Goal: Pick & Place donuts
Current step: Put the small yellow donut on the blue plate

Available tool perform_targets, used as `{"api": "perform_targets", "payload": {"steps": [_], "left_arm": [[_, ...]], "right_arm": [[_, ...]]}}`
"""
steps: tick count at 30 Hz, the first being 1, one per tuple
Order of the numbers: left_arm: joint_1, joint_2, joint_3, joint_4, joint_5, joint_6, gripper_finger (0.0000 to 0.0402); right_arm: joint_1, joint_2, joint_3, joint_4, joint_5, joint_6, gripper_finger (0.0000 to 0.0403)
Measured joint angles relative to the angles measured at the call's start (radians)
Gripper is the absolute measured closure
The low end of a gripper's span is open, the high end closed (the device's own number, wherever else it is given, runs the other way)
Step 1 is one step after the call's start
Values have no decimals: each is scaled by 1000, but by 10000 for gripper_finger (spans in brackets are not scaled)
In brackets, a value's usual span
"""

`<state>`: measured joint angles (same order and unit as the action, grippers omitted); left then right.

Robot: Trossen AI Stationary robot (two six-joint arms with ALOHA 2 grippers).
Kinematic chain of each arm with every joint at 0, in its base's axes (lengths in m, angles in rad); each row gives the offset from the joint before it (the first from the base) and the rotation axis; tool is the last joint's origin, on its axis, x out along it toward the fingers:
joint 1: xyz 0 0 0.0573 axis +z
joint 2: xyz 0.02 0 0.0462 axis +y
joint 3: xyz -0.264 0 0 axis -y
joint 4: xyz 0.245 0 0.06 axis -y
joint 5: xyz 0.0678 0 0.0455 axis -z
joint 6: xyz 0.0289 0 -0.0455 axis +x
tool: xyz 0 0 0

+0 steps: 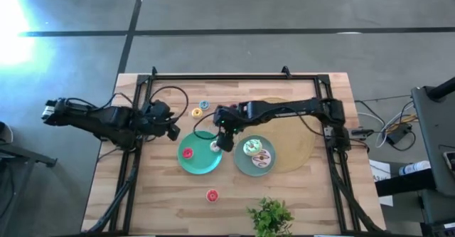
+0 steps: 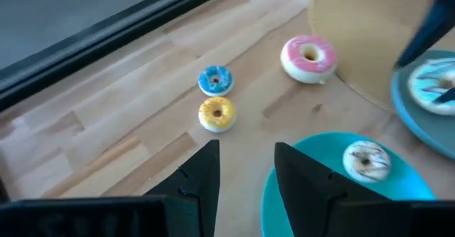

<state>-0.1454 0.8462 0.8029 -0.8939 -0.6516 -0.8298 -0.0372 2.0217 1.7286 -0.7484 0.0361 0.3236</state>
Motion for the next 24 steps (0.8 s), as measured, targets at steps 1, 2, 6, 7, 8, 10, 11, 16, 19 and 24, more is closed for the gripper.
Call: {"api": "perform_targets", "payload": {"steps": [1,2,6,7,8,10,11,16,19,24], "left_arm": [[27,3,-22,35,12,19,292],[62,8,-47,79,37,47,292],[294,56,-138,326,283,207,292],[365,77,-157,382,361,239,292],[435,103,-171,431,438,267,292],[573,163,-181,476,555,305,292],[639,195,-181,478,597,320,292],[888,354,-171,478,829,402,292],[935,444,-156,496,930,442,292],[914,535,-114,531,954,462,292]], "right_arm": [[0,-18,-1,-9,24,-6,200],[-2,-38,-2,-20,45,-8,200],[-5,-108,-14,-58,113,15,199],[-6,-127,-17,-69,127,24,199],[-6,-143,-21,-76,141,35,199],[-8,-174,-33,-93,155,63,199],[-9,-183,-38,-103,161,75,199],[-9,-214,-57,-120,185,118,199],[-8,-216,-61,-118,190,129,199],[-5,-214,-87,-108,195,143,199]]}}
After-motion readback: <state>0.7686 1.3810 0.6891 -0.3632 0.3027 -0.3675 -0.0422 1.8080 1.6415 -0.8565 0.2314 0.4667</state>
